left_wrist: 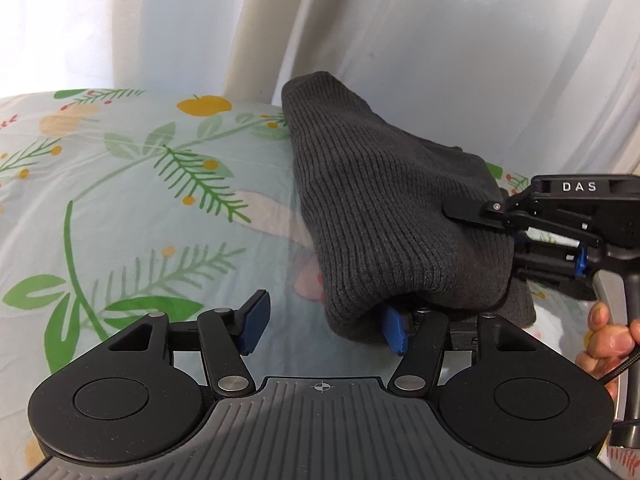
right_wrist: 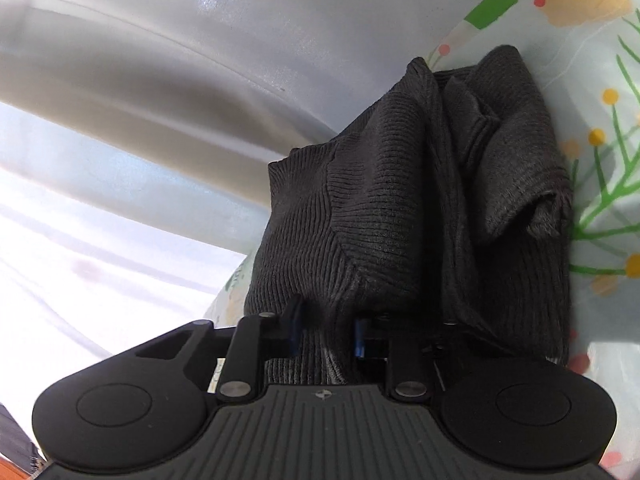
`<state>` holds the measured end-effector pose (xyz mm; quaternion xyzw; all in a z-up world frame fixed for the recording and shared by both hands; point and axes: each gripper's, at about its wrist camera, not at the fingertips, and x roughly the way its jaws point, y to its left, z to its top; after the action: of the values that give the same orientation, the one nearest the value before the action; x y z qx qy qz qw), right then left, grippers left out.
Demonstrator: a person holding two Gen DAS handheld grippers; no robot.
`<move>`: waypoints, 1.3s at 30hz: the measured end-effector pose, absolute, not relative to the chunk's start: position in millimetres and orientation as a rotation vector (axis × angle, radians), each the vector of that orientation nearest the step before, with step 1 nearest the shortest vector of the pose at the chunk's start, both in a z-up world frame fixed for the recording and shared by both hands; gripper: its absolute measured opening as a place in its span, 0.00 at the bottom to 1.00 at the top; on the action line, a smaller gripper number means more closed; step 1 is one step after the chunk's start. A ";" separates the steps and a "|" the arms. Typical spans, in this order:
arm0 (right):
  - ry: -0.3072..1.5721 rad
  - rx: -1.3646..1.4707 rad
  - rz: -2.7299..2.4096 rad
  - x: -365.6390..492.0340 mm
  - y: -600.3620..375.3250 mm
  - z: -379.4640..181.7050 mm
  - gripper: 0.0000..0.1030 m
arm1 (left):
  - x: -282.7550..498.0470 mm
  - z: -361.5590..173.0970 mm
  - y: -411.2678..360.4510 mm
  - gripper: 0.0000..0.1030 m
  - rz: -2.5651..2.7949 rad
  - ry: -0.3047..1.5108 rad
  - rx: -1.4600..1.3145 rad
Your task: Fold small clothes
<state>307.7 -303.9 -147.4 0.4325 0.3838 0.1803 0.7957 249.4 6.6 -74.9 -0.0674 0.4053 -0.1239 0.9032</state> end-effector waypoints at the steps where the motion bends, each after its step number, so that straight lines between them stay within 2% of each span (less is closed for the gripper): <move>1: 0.816 0.858 0.366 312.1 -298.0 -139.0 0.09 | 249.4 -74.4 5.3 0.62 -0.251 0.835 -0.129; 6: 0.568 0.408 0.249 294.3 -274.6 -65.7 0.07 | 246.8 -70.2 3.1 0.70 -0.256 0.818 -0.090; 9: 0.502 0.255 0.161 281.7 -267.0 -51.0 0.07 | 244.0 -68.4 3.4 0.71 -0.283 0.824 -0.097; 11: 0.511 0.131 0.092 279.4 -260.7 -60.0 0.07 | 242.5 -69.3 4.0 0.70 -0.290 0.837 -0.095; 17: 0.711 0.134 0.047 292.0 -274.4 -114.9 0.08 | 238.7 -66.6 17.6 0.70 -0.305 0.878 -0.131; 22: 0.693 0.283 0.064 270.6 -298.5 -96.9 0.16 | 233.8 -54.6 40.9 0.70 -0.262 0.854 -0.158; 28: 0.713 0.228 0.006 268.0 -288.5 -83.8 0.25 | 236.6 -47.9 66.2 0.70 -0.196 0.834 -0.185; 29: 0.734 0.238 -0.010 267.8 -289.4 -85.1 0.32 | 236.6 -47.8 70.0 0.70 -0.187 0.834 -0.185; 30: 0.747 0.249 -0.037 266.4 -291.8 -85.9 0.46 | 236.6 -48.6 73.5 0.70 -0.179 0.835 -0.185; 32: 0.746 0.244 -0.068 261.5 -296.6 -85.0 0.51 | 236.4 -50.6 80.2 0.70 -0.154 0.835 -0.181; 35: 0.660 0.267 -0.054 256.1 -303.0 -77.3 0.51 | 238.9 -52.3 85.6 0.70 -0.124 0.833 -0.188; 36: 0.638 0.263 -0.032 259.3 -301.0 -75.3 0.48 | 240.3 -52.3 86.8 0.70 -0.116 0.832 -0.198; 37: 0.626 0.251 -0.006 264.4 -296.0 -74.1 0.42 | 242.1 -52.2 87.7 0.70 -0.110 0.830 -0.214; 39: 0.612 0.213 0.079 280.7 -279.1 -74.1 0.11 | 247.2 -51.0 87.1 0.70 -0.109 0.831 -0.243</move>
<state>280.7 -279.1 -74.1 0.1047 0.3005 0.0386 0.9472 247.2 87.1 -51.0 -0.1177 0.4025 -0.0527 0.9063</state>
